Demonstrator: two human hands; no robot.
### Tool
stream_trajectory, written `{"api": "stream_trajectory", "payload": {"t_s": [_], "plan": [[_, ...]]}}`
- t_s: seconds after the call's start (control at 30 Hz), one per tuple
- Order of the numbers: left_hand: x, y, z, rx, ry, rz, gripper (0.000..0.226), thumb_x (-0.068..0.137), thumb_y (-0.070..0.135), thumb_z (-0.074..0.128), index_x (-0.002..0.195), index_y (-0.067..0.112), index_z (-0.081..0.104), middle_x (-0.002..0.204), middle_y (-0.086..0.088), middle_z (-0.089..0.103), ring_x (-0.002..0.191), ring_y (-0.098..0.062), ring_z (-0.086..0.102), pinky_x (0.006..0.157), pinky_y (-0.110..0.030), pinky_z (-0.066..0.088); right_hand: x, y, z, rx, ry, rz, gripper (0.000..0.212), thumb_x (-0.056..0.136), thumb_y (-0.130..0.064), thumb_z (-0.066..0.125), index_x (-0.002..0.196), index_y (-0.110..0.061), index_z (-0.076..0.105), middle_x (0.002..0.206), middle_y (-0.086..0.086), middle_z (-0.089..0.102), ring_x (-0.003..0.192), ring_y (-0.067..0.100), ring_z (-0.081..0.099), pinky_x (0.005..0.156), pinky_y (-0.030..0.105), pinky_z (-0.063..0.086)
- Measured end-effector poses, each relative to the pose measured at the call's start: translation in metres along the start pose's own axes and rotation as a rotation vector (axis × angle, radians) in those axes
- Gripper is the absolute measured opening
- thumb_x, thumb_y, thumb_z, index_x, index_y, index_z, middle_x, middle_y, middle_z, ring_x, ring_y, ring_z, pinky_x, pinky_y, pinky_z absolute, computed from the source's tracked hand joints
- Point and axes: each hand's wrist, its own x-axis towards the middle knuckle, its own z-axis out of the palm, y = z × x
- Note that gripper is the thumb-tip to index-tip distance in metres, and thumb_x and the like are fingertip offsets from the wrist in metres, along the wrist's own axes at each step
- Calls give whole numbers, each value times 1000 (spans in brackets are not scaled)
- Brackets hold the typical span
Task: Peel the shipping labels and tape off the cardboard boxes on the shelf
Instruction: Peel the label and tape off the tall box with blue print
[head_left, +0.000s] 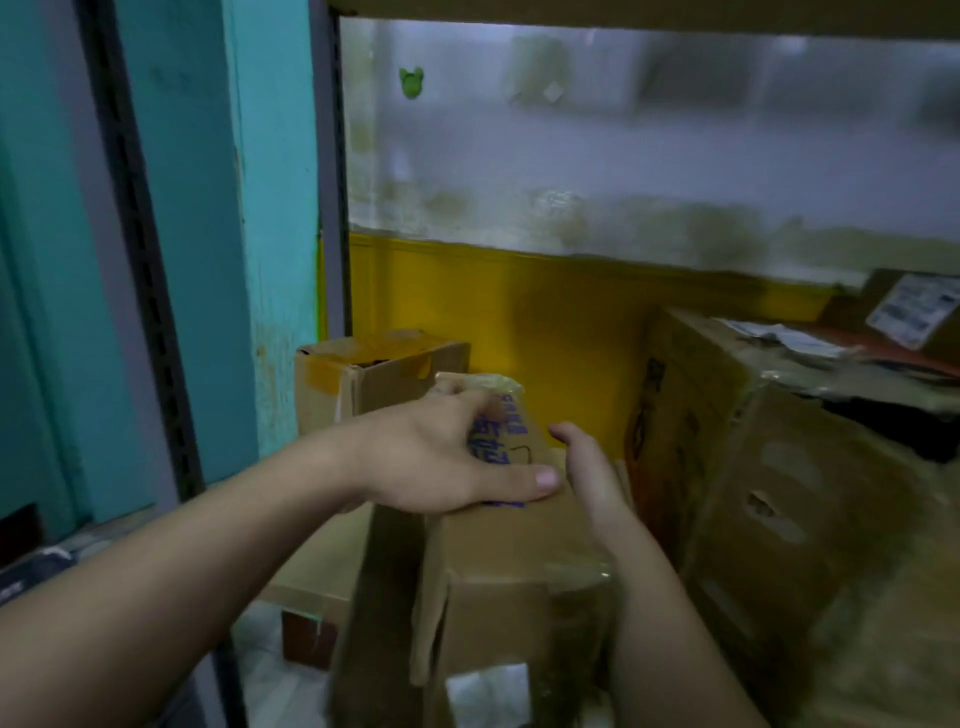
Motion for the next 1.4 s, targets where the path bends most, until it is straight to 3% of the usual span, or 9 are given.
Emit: {"api": "stream_trajectory", "payload": {"t_s": [0.3, 0.43, 0.5, 0.67, 0.83, 1.0, 1.17, 1.3, 1.4], "plan": [[-5, -32, 1, -425, 154, 70, 85, 64, 50, 76, 140, 28, 44, 112, 18, 60, 84, 11, 64, 66, -5, 47, -28, 12, 11, -252, -335, -97, 56, 74, -66, 62, 116, -28, 67, 97, -2, 74, 83, 16, 70, 75, 33, 55], [-9, -43, 15, -338, 508, -26, 36, 89, 47, 66, 114, 23, 61, 108, 5, 67, 96, -11, 63, 88, -32, 50, -54, -1, 16, -267, -326, -272, 29, 82, -53, 68, 104, -34, 63, 85, -20, 68, 68, -7, 66, 61, 14, 51], [-17, -49, 18, -364, 611, -29, 24, 92, 45, 60, 100, 22, 65, 95, 4, 68, 91, -17, 63, 84, -37, 51, -67, -10, 11, -393, -327, -375, 57, 81, -52, 70, 133, -37, 51, 115, -18, 64, 97, -3, 64, 82, 19, 52], [-61, -64, 35, -364, 567, -112, 56, 86, 73, 41, 120, 32, 58, 116, 7, 61, 107, -17, 59, 82, -33, 44, -86, -12, 14, -573, -358, -415, 88, 72, -60, 74, 148, -38, 35, 145, -6, 47, 121, 16, 54, 100, 37, 47], [-88, -62, 61, -864, 239, -206, 63, 69, 94, 37, 118, 57, 54, 115, 15, 67, 102, -10, 63, 88, -39, 51, -93, -6, 21, -617, -330, -415, 54, 86, -33, 71, 136, -23, 53, 97, -13, 62, 77, 2, 58, 64, 18, 49], [-95, -42, 67, -977, 436, 37, 79, 69, 85, 58, 127, 31, 62, 110, 10, 73, 99, -11, 70, 84, -34, 54, -101, -13, 9, -411, -264, -363, 23, 88, -18, 65, 111, -16, 68, 88, 3, 72, 68, 12, 66, 58, 22, 50], [-93, -14, 33, -686, 487, 230, 83, 62, 65, 72, 137, 37, 50, 121, 21, 62, 102, 8, 61, 81, -12, 48, -104, -29, -11, -108, -274, -251, 26, 89, -34, 61, 105, -16, 72, 90, 11, 74, 78, 26, 68, 73, 37, 51], [-75, -2, 7, -205, 396, 206, 121, 41, 64, 81, 149, 36, 32, 154, 11, 19, 137, -14, 33, 112, -37, 38, -103, -37, -22, 72, -315, -192, 26, 91, -36, 55, 81, -15, 68, 62, 4, 67, 70, 24, 61, 69, 32, 48], [-60, 2, -6, -89, 399, 239, 119, 47, 45, 95, 147, 33, 32, 138, 14, 43, 124, -10, 45, 98, -27, 43, -103, -41, -23, 120, -313, -168, 23, 90, -33, 55, 79, -16, 66, 65, 6, 66, 71, 24, 61, 68, 34, 50]]}}
